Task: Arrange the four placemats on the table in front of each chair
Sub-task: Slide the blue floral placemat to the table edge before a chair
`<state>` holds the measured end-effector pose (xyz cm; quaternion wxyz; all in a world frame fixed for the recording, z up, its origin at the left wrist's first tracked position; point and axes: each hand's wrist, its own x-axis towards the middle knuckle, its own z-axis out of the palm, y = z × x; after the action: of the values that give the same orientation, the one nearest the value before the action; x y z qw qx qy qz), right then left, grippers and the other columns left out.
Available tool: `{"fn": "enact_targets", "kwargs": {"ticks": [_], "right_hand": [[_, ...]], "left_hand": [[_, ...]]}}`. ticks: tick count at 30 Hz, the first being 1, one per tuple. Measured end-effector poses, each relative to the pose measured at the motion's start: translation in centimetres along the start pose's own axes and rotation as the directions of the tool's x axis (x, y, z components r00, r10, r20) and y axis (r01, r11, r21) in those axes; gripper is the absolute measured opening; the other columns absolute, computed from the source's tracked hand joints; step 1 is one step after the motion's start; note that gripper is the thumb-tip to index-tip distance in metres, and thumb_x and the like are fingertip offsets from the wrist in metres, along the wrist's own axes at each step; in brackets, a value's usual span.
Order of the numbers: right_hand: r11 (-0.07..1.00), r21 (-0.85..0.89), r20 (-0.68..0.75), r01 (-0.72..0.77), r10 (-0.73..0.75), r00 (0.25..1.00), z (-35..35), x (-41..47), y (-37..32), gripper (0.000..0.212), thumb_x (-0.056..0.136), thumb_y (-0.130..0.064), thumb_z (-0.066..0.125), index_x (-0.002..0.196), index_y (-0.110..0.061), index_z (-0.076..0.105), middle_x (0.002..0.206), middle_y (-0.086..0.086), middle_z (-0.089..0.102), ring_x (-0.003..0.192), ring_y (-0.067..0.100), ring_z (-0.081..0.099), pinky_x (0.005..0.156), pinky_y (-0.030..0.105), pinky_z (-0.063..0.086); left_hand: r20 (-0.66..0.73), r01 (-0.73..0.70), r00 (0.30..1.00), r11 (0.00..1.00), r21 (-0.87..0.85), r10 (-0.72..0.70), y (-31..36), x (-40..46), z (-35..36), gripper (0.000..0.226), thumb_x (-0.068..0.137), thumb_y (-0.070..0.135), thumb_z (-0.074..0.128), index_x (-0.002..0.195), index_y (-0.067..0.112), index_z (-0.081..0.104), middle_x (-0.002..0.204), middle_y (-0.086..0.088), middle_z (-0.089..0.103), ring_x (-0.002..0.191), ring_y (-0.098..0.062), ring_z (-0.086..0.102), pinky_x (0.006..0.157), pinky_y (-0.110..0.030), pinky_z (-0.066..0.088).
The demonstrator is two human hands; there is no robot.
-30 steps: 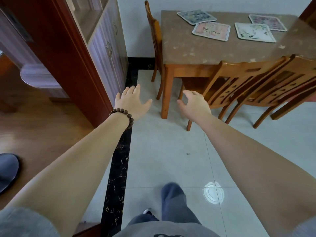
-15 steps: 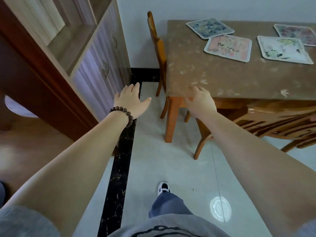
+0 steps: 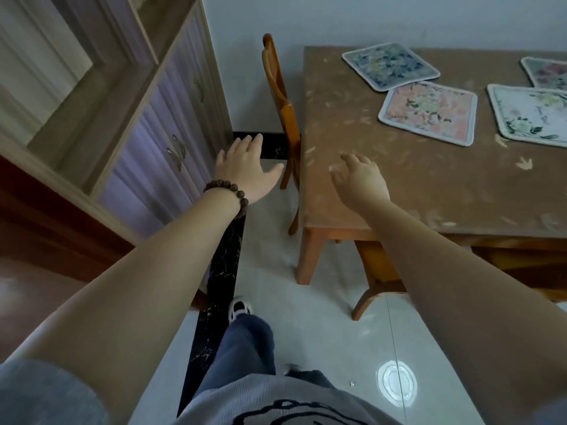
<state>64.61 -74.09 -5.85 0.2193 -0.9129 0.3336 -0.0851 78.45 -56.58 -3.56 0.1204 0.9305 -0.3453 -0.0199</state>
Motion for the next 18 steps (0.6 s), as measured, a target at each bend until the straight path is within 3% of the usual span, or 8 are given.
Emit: {"fn": "enact_targets", "kwargs": {"ticks": [9, 18], "right_hand": [[0.993, -0.064, -0.096, -0.096, 0.089, 0.991, 1.0, 12.1, -0.4, 0.05, 0.094, -0.037, 0.045, 0.138, -0.015, 0.041, 0.142, 0.011, 0.043, 0.131, 0.032, 0.034, 0.101, 0.045, 0.037], [0.942, -0.028, -0.152, -0.336, 0.328, 0.932, 2.4, 25.6, -3.2, 0.048, 0.093, -0.036, 0.046, 0.137, -0.016, 0.041, 0.141, 0.01, 0.043, 0.127, 0.031, 0.039, 0.097, 0.046, 0.042]], "left_hand": [[0.01, -0.148, 0.989, 0.989, -0.009, 0.148, -1.3, 15.5, 1.0, 0.077, 0.088, 0.061, 0.038, 0.149, 0.018, 0.016, 0.156, -0.005, 0.019, 0.143, -0.024, 0.015, 0.114, -0.053, 0.014], [0.064, -0.334, 0.94, 0.942, -0.018, 0.335, -2.4, 35.5, 1.0, 0.077, 0.088, 0.062, 0.035, 0.149, 0.018, 0.019, 0.156, -0.004, 0.021, 0.143, -0.023, 0.016, 0.114, -0.05, 0.014]]}}
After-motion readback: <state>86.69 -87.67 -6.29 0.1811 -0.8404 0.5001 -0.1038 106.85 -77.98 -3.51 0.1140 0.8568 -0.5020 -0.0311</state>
